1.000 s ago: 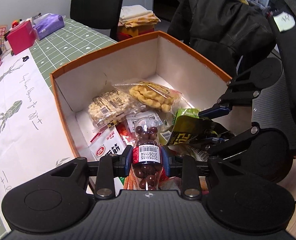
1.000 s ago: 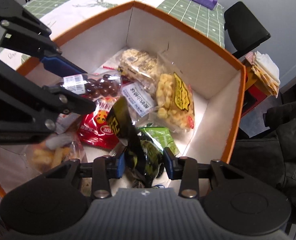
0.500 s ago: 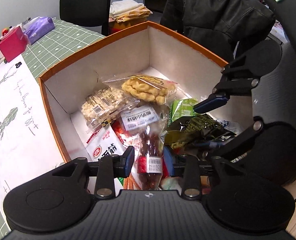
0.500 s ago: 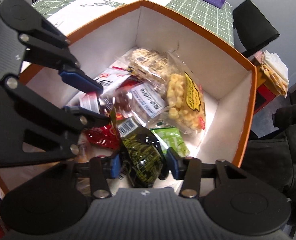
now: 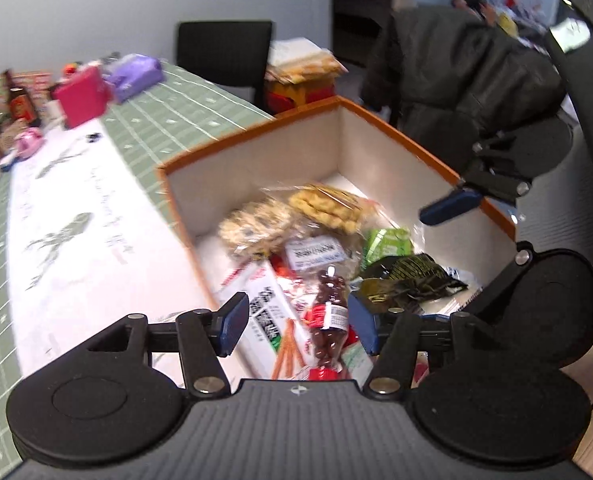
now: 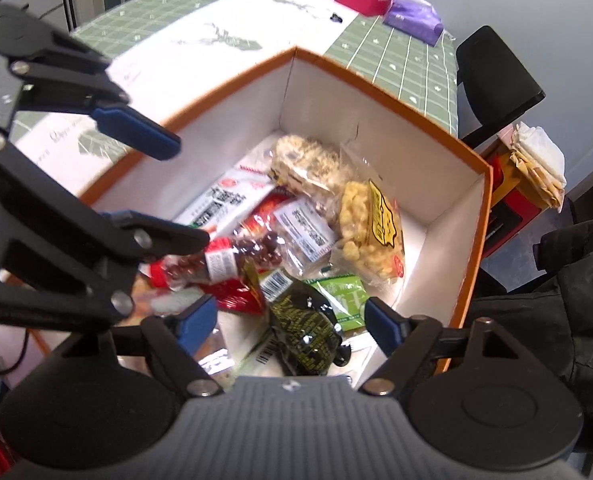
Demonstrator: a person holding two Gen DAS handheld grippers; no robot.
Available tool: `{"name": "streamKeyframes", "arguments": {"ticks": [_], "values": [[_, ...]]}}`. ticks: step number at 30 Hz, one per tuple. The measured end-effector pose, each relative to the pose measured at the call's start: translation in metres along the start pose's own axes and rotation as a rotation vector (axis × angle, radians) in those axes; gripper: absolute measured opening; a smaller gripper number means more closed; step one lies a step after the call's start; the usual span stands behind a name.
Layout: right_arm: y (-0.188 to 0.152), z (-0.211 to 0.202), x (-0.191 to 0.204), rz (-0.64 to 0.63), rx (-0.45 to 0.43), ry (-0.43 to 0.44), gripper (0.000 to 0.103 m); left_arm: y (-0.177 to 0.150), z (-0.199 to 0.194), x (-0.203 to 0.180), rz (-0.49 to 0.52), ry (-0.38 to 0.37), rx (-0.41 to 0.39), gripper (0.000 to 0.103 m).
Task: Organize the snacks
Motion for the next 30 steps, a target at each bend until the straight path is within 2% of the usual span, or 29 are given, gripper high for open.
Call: {"name": "streamKeyframes", "arguments": {"ticks": [10,16,18,24,30], "values": [[0.013,-0.052,0.023,0.037,-0.152,-0.097,0.087,-0.006,-0.086,0.021,-0.142,0.050,-0.210,0.069],[0.021,-0.091,0.047,0.037,-0.263,-0.159,0.091,-0.015,-0.131,0.023,-0.164,0.084,-0.363,0.069],[0.022,-0.106,0.058,0.026,-0.300,-0.181,0.092,-0.020,-0.143,0.024,-0.175,0.090,-0.408,0.075],[0.020,-0.148,0.096,-0.023,-0.444,-0.251,0.096,-0.039,-0.169,0.026,-0.188,0.131,-0.513,0.084],[0.005,-0.171,0.127,-0.017,-0.553,-0.325,0.099,-0.061,-0.181,0.034,-0.217,0.205,-0.573,0.084]]}}
Point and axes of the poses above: each gripper's, at about its wrist camera, not at the fingertips, and z roughly the way its jaws point, x to its left, y to its top, the point moved 7 cm from there along z, roughly the way its jaws point, and after that the axes turned 11 degrees about -z, right-handed, at the moved point
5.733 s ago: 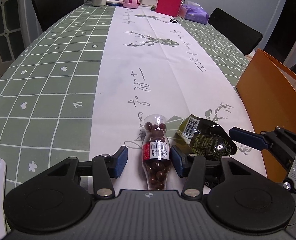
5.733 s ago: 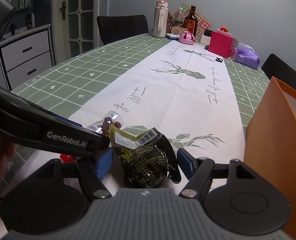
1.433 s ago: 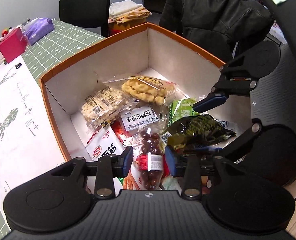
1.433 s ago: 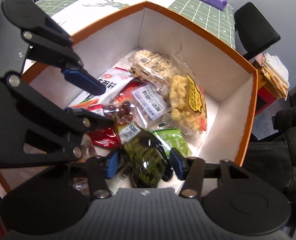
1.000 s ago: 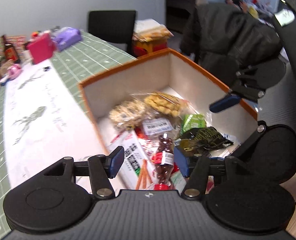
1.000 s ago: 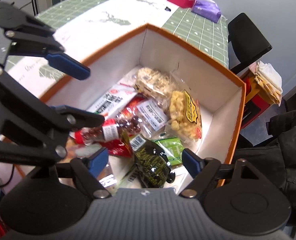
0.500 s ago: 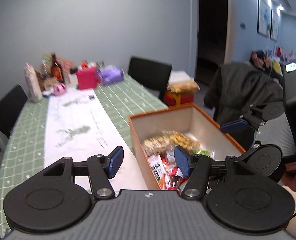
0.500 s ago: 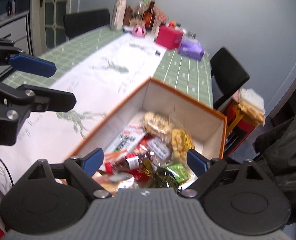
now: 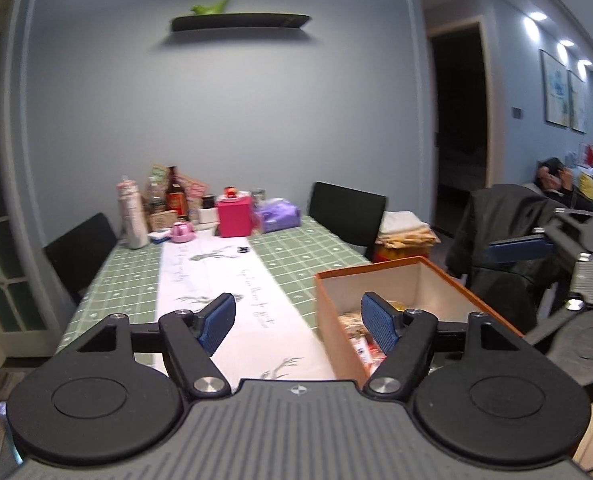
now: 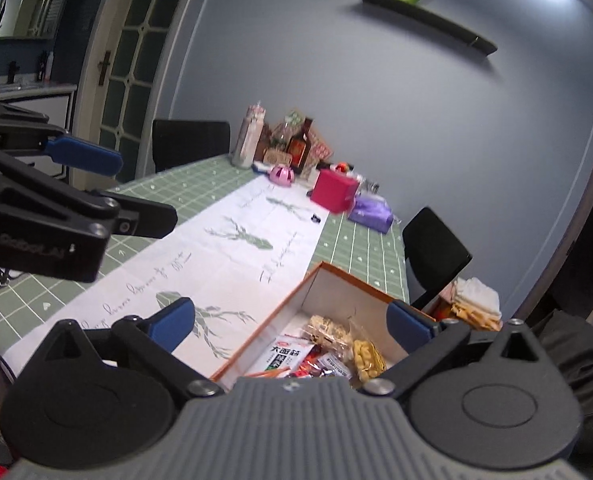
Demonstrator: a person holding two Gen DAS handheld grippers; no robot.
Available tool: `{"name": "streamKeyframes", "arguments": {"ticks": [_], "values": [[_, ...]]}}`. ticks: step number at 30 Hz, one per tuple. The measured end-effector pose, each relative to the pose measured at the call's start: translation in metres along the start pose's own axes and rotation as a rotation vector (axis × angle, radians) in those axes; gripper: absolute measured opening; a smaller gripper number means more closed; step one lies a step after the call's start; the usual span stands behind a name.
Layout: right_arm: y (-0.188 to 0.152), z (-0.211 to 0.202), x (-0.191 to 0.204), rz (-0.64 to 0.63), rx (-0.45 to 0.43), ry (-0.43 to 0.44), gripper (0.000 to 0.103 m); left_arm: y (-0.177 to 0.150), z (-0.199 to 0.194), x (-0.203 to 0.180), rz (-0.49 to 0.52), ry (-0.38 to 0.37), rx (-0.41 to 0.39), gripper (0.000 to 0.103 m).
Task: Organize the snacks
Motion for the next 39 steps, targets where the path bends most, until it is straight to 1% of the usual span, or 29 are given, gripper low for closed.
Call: {"name": "streamKeyframes", "arguments": {"ticks": [4,6,7,8,10,14,17,20,24,31,34,39], "values": [[-0.004,-0.013,0.012,0.000,-0.044,-0.095,0.099,-0.008,-0.008,0.011,0.001,0.065,-0.031,0.084],[-0.008,-0.017,0.017,0.017,-0.057,-0.129,0.100,-0.014,-0.011,0.014,0.005,0.088,-0.038,0.085],[-0.011,-0.019,0.019,0.032,-0.061,-0.143,0.100,-0.016,-0.010,0.015,0.007,0.090,-0.036,0.086],[-0.013,-0.019,0.020,0.047,-0.063,-0.152,0.100,-0.020,-0.012,0.017,0.005,0.091,-0.031,0.093],[-0.021,-0.019,0.022,0.099,-0.057,-0.171,0.100,-0.027,-0.012,0.019,-0.006,0.094,-0.021,0.095],[-0.037,-0.012,0.024,0.197,-0.035,-0.160,0.100,-0.042,-0.007,0.023,-0.009,0.091,0.001,0.095],[-0.051,-0.004,0.027,0.247,-0.009,-0.173,0.100,-0.055,-0.001,0.026,-0.018,0.100,0.024,0.095],[-0.065,0.004,0.031,0.283,0.020,-0.164,0.100,-0.069,0.005,0.028,-0.024,0.110,0.058,0.095],[-0.080,0.012,0.040,0.305,0.062,-0.151,0.100,-0.083,0.013,0.029,-0.027,0.123,0.101,0.095],[-0.096,0.021,0.044,0.324,0.100,-0.145,0.100,-0.102,0.024,0.027,-0.004,0.116,0.148,0.095],[-0.100,0.023,0.046,0.327,0.114,-0.140,0.100,-0.106,0.027,0.026,-0.005,0.112,0.169,0.095],[-0.104,0.025,0.046,0.340,0.129,-0.124,0.100,-0.108,0.026,0.023,0.004,0.113,0.177,0.095]]}}
Point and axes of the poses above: each gripper's, at about its wrist camera, not at the fingertips, and z roughly the way its jaws point, x to its left, y to its top, the point moved 7 cm from there along z, roughly the way its jaws point, and after that the axes turned 11 degrees about -z, right-handed, at the moved point
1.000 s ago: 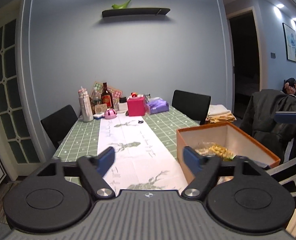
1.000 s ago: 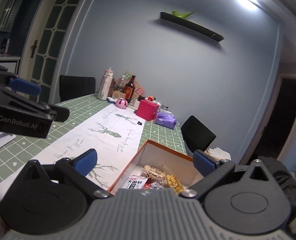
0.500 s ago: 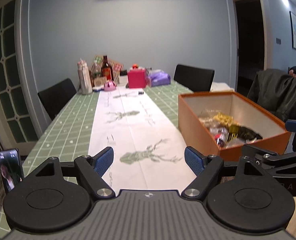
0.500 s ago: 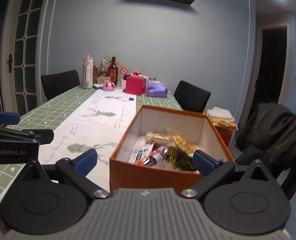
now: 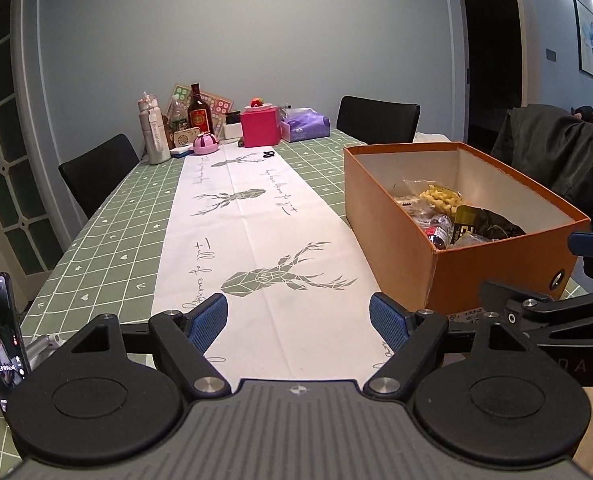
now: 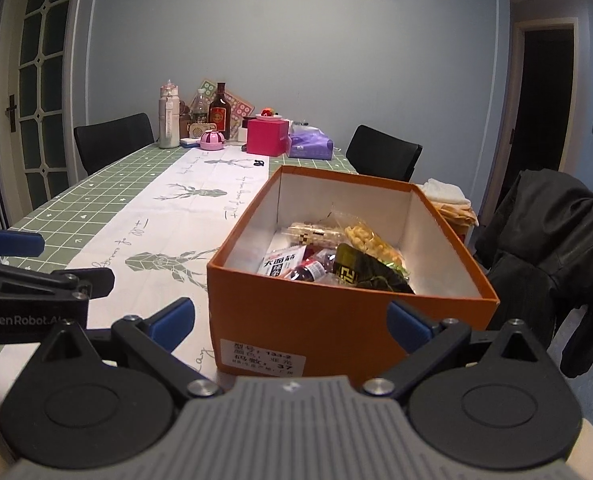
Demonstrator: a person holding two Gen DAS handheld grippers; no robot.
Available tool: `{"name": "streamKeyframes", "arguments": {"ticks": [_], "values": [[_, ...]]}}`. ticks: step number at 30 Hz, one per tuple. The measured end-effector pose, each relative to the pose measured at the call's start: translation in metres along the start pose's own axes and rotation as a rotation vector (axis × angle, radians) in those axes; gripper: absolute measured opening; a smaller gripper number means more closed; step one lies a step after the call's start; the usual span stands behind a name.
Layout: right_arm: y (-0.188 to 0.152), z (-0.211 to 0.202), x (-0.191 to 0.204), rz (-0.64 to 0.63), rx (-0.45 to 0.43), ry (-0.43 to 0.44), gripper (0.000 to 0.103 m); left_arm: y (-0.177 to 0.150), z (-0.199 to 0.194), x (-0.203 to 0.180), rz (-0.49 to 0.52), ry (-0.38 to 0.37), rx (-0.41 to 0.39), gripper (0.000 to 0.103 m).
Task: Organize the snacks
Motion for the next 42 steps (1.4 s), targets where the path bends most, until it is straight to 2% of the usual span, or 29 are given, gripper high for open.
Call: {"name": "streamKeyframes", "arguments": {"ticks": [21,42], "values": [[-0.0004,0.0045,0.0012,0.009,0.021,0.013,0.100,-0.0040,0.0061,-0.0002,0.005,0.011,0.042,0.095],[-0.0041,0.0056,-0.0001,0.014,0.032,0.015,0.100,-0.0033,0.0045,0.0024,-0.009,0.011,0.045,0.095]]}}
Point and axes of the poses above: each gripper's, at about its wrist camera, not at the fingertips, and z roughly the way its jaws point, x to its left, y to its top, the point moved 7 cm from there along z, roughly the way its jaws point, and after that the axes turned 11 degrees about -z, right-handed, at the moved point
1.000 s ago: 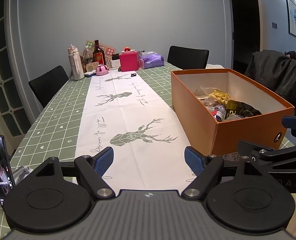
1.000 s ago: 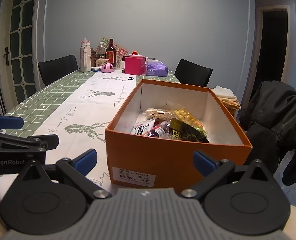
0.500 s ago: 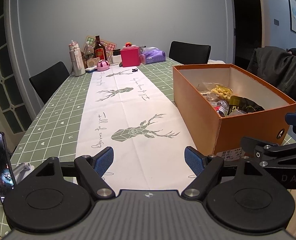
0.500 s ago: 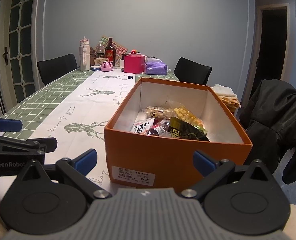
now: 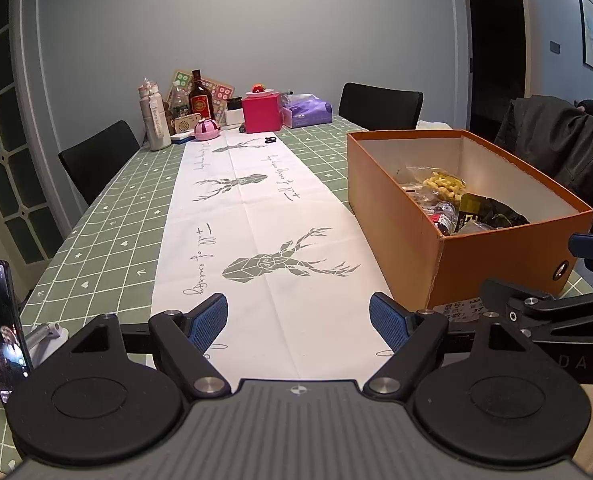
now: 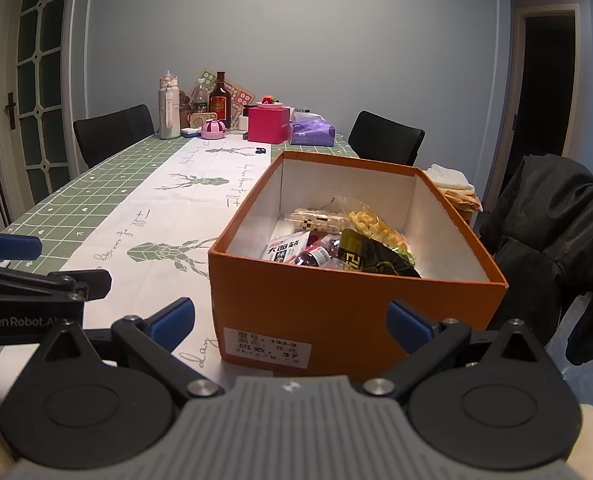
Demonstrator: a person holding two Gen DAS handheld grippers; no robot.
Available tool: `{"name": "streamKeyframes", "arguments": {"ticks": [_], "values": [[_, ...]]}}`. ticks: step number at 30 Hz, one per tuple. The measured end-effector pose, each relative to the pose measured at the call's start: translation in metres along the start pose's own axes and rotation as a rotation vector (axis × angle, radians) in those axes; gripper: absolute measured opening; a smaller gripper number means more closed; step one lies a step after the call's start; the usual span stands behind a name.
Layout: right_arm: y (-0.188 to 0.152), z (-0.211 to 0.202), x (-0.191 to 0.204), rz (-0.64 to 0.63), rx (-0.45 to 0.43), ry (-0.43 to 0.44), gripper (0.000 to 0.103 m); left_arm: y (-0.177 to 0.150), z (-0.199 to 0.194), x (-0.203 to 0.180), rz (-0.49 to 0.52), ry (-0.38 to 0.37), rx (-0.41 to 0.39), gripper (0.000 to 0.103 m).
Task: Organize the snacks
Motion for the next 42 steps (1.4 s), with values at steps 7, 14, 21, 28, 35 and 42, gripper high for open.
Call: {"name": "streamKeyframes", "arguments": {"ticks": [7,14,21,28,35,42], "values": [[-0.0018,0.0009,0.0010,-0.001,0.006,0.006,0.100,-0.0005,0.0004,-0.0004,-0.001,-0.001,0.002,0.095],[-0.0019,0.0011,0.0022,-0.004,0.007,0.010,0.100,-0.0009,0.0003,-0.0006,-0.002,0.000,0.003,0.095],[-0.0020,0.0010,0.0020,-0.004,0.007,0.011,0.100,-0.0021,0.0002,-0.0011,-0.004,-0.002,0.004,0.095],[-0.0018,0.0007,0.0023,-0.005,0.009,0.012,0.100,-0.0026,-0.0002,-0.0006,-0.003,0.000,0.004,0.095],[-0.0017,0.0007,0.0022,-0.005,0.010,0.013,0.100,-0.0033,-0.0004,-0.0007,-0.004,0.003,0.003,0.095],[-0.0044,0.0008,0.0032,-0.001,0.015,0.016,0.100,-0.0037,-0.0008,0.0000,-0.002,0.005,0.004,0.095]]}}
Point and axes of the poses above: each gripper's, at about its wrist camera, not at the fingertips, and z roughly the way its jaws point, x to its left, y to its top, the point moved 7 cm from there along z, roughly the way its jaws point, and after that the axes turned 11 degrees about -z, right-handed, at the moved point
